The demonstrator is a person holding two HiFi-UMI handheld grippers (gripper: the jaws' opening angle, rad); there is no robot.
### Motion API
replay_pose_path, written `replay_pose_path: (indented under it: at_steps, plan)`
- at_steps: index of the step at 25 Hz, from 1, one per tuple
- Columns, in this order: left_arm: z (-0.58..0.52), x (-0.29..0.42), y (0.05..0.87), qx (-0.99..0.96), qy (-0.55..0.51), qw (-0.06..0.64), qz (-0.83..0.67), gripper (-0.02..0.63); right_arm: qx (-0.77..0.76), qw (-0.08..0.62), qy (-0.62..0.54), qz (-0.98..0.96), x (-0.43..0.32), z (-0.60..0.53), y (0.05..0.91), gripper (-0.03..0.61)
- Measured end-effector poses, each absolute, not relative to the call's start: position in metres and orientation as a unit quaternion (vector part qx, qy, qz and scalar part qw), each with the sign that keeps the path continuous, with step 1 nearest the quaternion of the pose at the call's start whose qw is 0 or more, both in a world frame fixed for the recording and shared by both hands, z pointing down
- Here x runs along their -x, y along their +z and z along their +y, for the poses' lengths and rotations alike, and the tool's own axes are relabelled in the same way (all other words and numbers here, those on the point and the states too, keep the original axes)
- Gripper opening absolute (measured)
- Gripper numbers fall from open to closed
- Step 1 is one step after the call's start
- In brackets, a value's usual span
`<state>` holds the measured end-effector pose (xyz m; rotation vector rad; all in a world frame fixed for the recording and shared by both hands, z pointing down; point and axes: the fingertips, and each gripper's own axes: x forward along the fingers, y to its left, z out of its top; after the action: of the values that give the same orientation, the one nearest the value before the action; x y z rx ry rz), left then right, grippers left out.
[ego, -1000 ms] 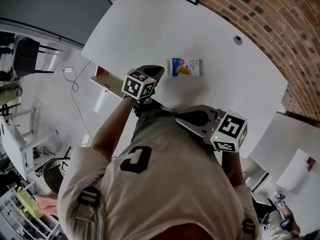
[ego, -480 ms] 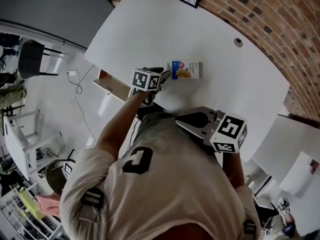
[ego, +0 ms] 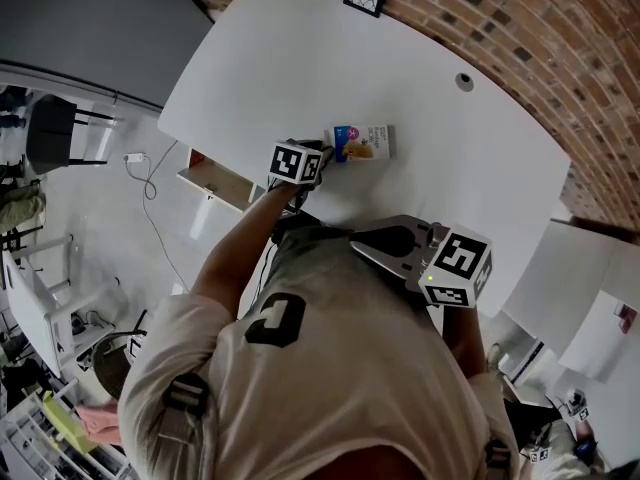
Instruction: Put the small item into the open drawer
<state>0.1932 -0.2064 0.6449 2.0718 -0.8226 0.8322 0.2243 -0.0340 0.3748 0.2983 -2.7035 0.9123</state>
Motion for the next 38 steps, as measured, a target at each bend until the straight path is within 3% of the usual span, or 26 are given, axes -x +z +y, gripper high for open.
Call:
replay_pose_path:
  at_steps: [11,25,38]
  plan:
    - [-0.208,-0.189,0.650,-0.807,0.341,0.345,-0.336,0.049,-0.096,0.140,0.315,-0.934,-0.225,-0.037,0.375,0.006]
    - [-0.210,-0.183,0.652,-0.802,0.344,0.344,-0.347,0.011,-0.117,0.136,0.304,-0.936,-0.233,-0.035,0.371,0.006]
    - [-0.198,-0.168,0.646,-0.766,0.282,0.430,-0.385,0.003,-0.114,0.135,0.299,-0.938,-0.235,-0.030,0.371,0.006]
